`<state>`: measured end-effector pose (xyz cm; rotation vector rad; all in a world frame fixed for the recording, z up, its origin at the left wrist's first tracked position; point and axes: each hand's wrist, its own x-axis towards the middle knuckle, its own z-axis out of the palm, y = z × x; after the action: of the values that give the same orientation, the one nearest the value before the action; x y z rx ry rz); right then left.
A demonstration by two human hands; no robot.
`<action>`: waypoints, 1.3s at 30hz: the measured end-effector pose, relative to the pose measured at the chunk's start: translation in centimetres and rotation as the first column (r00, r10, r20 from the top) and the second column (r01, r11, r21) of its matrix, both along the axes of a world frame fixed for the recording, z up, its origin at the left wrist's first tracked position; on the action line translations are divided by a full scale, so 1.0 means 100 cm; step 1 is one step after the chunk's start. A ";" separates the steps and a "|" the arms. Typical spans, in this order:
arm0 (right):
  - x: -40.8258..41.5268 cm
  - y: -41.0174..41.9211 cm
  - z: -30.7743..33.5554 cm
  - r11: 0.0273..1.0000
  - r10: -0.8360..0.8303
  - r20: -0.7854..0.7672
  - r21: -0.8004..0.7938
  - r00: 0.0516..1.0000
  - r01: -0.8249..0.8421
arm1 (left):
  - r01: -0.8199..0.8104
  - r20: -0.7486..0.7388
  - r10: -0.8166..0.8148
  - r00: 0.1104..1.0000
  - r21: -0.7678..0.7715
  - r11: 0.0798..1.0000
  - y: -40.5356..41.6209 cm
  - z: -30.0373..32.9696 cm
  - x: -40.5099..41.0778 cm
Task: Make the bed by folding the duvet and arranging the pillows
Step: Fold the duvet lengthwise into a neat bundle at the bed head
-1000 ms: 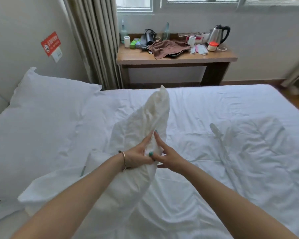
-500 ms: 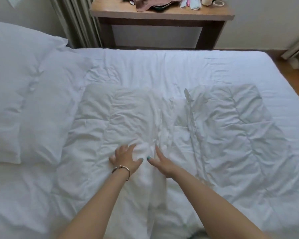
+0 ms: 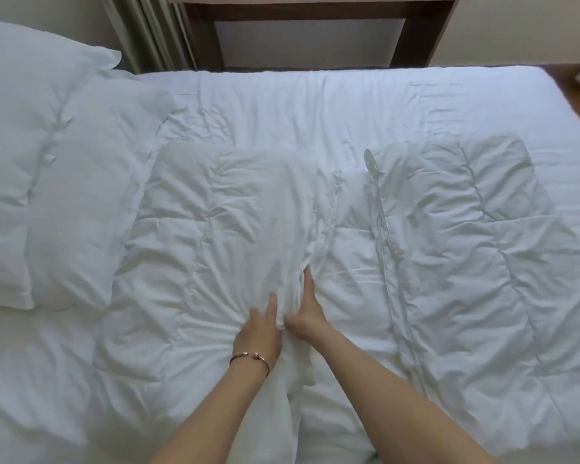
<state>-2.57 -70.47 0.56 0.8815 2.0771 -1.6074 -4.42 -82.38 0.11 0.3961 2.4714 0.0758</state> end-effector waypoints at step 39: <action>0.126 0.185 -0.017 0.707 0.065 0.385 0.634 0.921 -0.315 | -0.581 0.589 0.141 0.796 0.676 0.453 0.275 -0.022 0.013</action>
<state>9.98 -51.94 -1.11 1.0188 2.4140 -0.4767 -3.16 -54.89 -2.10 0.1492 1.8134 1.4488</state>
